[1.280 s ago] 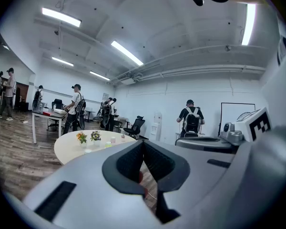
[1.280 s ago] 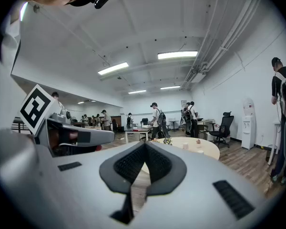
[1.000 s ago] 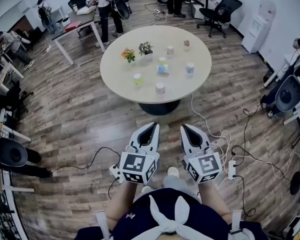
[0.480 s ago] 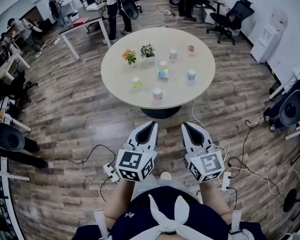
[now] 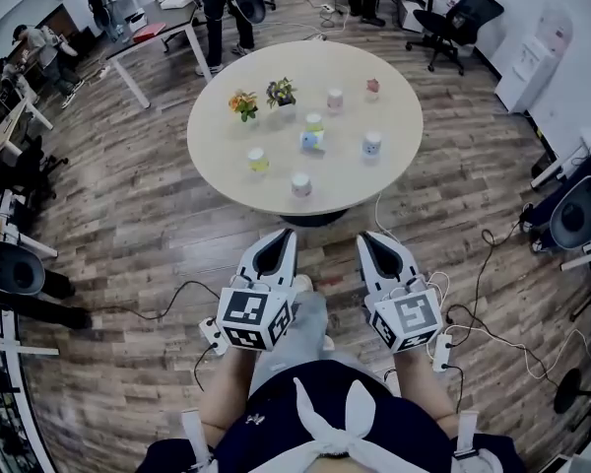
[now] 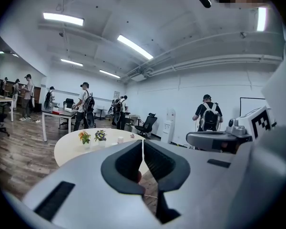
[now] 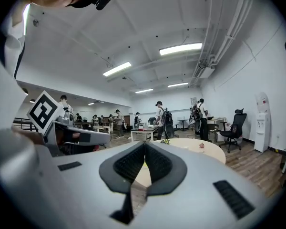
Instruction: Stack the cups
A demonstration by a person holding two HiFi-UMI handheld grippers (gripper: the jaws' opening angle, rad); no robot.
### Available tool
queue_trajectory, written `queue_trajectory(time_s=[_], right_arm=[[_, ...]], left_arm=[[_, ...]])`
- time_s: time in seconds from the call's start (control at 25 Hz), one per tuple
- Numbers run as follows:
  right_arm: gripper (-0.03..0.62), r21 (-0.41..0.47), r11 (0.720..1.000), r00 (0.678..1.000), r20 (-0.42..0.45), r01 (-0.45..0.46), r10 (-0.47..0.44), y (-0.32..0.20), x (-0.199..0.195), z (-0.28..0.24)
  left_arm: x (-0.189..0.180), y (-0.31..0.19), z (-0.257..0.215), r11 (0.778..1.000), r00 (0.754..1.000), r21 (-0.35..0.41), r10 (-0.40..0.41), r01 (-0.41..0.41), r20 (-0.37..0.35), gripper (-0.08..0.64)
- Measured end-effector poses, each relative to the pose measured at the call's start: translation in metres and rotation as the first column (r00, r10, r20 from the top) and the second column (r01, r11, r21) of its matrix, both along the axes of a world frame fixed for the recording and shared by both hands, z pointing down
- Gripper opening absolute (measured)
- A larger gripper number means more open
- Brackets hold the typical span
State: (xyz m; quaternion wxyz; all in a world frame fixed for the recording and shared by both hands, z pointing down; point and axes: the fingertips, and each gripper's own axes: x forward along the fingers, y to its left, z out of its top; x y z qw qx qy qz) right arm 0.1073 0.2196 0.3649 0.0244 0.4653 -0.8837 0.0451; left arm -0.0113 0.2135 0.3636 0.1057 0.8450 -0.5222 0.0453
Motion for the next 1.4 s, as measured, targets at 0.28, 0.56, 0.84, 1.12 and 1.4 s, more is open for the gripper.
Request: queue_trajectory(time_s=[0.28,0.56,0.84,1.12,1.4], right_arm=[[0.114,-0.033,0.999,0.999,-0.037,0.031,-0.033,-0.052,-0.004,0.005],[0.213,-0.073,0.996,0.997,-0.062,0.043,-0.047,-0.111,-0.010,0.009],[0.238,-0.104,0.995,0.996,-0.087,0.006,-0.015,-0.159,-0.009,0.015],[0.241,-0.143,0.989,0.993,-0.114,-0.029,0.012,-0.197,-0.013,0.028],[0.241,-0.181,0.982,0.991,-0.133,-0.050,0.026,-0.223,-0.023,0.043]], left_arm=[[-0.017,-0.056,0.001,1.000,0.999,-0.013,-0.004,0.003,-0.044,0.070],[-0.040,-0.116,0.003,1.000,1.000,-0.025,0.010,-0.010,0.007,0.234],[-0.066,-0.160,0.013,0.998,1.000,-0.062,-0.005,0.006,0.017,0.259],[-0.101,-0.203,0.020,0.995,0.999,-0.081,-0.050,0.050,-0.002,0.259],[-0.138,-0.241,0.045,0.986,0.996,-0.144,-0.085,0.086,0.008,0.259]])
